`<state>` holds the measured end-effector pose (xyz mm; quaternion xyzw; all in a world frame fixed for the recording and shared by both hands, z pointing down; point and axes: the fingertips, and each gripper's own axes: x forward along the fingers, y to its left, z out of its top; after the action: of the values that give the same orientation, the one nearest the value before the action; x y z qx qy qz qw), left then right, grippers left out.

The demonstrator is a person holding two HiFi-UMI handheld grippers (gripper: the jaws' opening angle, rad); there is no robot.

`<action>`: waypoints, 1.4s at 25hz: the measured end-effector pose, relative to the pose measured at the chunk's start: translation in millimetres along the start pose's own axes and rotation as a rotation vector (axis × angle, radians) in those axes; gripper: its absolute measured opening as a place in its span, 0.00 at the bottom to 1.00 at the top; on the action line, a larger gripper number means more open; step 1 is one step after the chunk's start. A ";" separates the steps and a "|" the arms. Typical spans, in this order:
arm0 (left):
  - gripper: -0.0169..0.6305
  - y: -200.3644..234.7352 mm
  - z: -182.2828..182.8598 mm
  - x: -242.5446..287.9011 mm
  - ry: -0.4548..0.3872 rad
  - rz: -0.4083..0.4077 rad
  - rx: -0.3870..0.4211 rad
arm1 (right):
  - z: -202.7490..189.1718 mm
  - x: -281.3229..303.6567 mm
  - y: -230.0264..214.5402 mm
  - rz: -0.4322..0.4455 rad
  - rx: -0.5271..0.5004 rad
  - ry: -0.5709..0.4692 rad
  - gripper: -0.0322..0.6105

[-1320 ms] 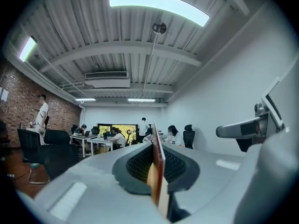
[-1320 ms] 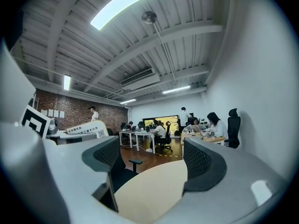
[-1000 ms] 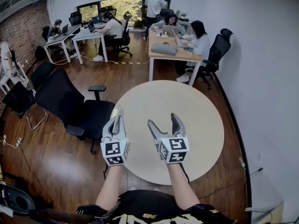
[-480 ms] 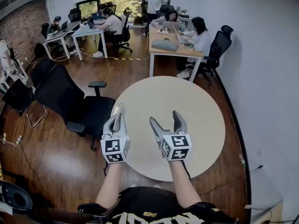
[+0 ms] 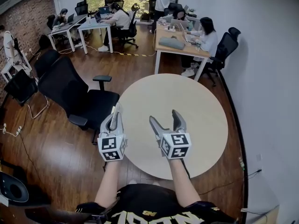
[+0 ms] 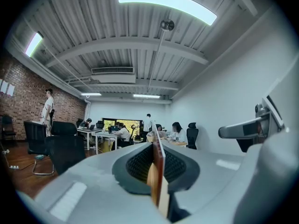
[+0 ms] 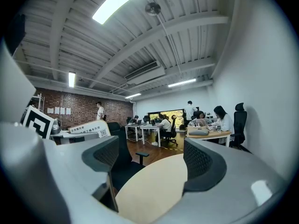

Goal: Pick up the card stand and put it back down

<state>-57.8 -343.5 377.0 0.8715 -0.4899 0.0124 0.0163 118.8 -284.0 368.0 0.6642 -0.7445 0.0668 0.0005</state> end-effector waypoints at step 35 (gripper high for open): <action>0.05 105.3 -145.2 -40.4 0.329 -0.083 0.095 | -123.0 22.7 23.1 0.040 0.070 0.260 0.73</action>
<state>-169.5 -357.9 522.2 0.8771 -0.4429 0.1773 0.0556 82.5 -291.6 489.6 0.6345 -0.7486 0.1782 0.0724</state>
